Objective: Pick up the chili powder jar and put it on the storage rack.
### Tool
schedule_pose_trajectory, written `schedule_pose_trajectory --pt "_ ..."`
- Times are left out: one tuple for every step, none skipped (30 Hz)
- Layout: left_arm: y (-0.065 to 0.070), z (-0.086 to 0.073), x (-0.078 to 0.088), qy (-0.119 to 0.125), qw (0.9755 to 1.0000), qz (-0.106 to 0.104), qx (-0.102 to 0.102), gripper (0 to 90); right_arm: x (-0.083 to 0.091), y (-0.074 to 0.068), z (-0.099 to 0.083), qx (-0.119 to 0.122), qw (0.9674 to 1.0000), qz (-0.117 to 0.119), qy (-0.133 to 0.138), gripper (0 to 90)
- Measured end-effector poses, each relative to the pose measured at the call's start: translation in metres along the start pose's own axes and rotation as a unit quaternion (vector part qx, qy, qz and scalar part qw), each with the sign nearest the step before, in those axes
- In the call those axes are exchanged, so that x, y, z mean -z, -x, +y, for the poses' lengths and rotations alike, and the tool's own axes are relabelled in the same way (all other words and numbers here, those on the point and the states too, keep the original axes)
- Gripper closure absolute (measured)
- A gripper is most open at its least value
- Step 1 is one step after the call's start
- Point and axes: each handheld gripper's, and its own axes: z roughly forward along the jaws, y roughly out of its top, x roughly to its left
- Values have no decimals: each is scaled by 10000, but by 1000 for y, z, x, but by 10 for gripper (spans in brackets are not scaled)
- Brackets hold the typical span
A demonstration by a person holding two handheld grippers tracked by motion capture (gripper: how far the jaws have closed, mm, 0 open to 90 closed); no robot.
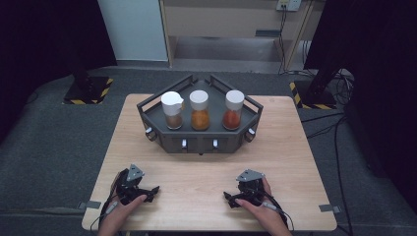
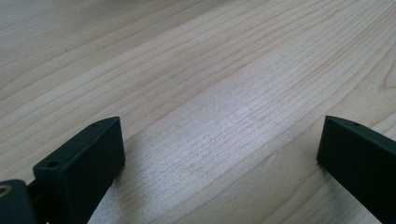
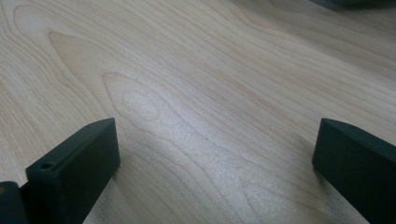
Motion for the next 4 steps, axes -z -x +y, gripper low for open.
schedule_pose_trajectory --pt "0 0 0 0 10000 0 0 0 0 0 0 9 10000 0 2 8" --pt "0 0 0 0 10000 0 1 0 0 0 0 4 10000 0 0 9" --pt "0 0 0 0 10000 0 1 0 0 0 0 2 10000 -3 -1 8" --pt "0 0 0 -1 10000 0 0 0 0 0 0 -1 10000 -9 -2 7"
